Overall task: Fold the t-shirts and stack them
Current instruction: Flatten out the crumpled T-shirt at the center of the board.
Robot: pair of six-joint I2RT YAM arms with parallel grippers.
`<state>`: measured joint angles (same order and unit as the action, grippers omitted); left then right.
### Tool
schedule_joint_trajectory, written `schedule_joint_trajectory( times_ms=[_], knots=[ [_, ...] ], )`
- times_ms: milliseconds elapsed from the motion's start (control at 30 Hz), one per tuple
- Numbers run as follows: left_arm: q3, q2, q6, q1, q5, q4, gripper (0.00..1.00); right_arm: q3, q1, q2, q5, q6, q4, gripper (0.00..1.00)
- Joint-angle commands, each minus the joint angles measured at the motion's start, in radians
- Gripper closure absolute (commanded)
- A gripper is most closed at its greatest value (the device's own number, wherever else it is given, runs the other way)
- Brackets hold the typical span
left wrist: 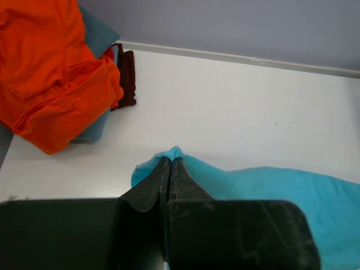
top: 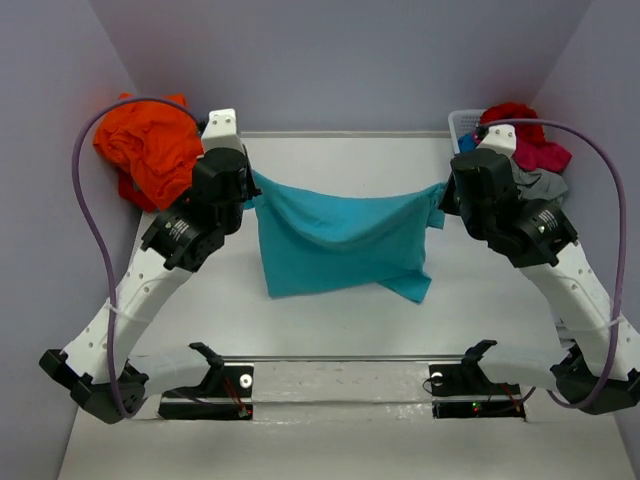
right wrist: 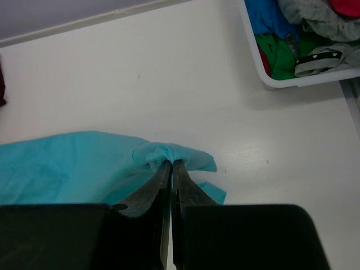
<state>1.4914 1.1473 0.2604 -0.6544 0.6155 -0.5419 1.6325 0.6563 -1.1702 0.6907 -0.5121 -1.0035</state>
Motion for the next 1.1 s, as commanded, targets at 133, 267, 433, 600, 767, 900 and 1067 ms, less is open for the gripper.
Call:
schedule_joint_trajectory(
  times_ms=[133,267,433,600,767,900,1067],
  knots=[
    [-0.068,-0.216,-0.053,0.004,-0.051,0.235,0.94,-0.085,0.006,0.188,-0.098,0.105,0.239,0.93],
    [-0.088,-0.320,-0.085,0.004,-0.125,0.290,0.94,-0.077,0.006,0.245,-0.201,0.167,0.308,0.93],
    [-0.072,-0.400,-0.115,0.004,-0.112,0.300,0.94,-0.074,0.006,0.332,-0.261,0.213,0.376,0.93],
    [-0.065,-0.455,-0.151,0.004,-0.037,0.313,0.94,-0.117,0.006,0.395,-0.244,0.268,0.472,0.93],
    [-0.080,-0.436,-0.182,0.004,0.004,0.350,0.94,-0.103,0.006,0.347,-0.212,0.310,0.496,0.93],
    [-0.140,-0.379,-0.162,0.004,0.036,0.392,0.94,-0.115,0.006,0.270,-0.169,0.291,0.479,0.93],
    [-0.186,-0.272,-0.144,0.004,0.066,0.413,0.94,-0.126,0.006,0.132,-0.139,0.225,0.416,0.93]
  ],
)
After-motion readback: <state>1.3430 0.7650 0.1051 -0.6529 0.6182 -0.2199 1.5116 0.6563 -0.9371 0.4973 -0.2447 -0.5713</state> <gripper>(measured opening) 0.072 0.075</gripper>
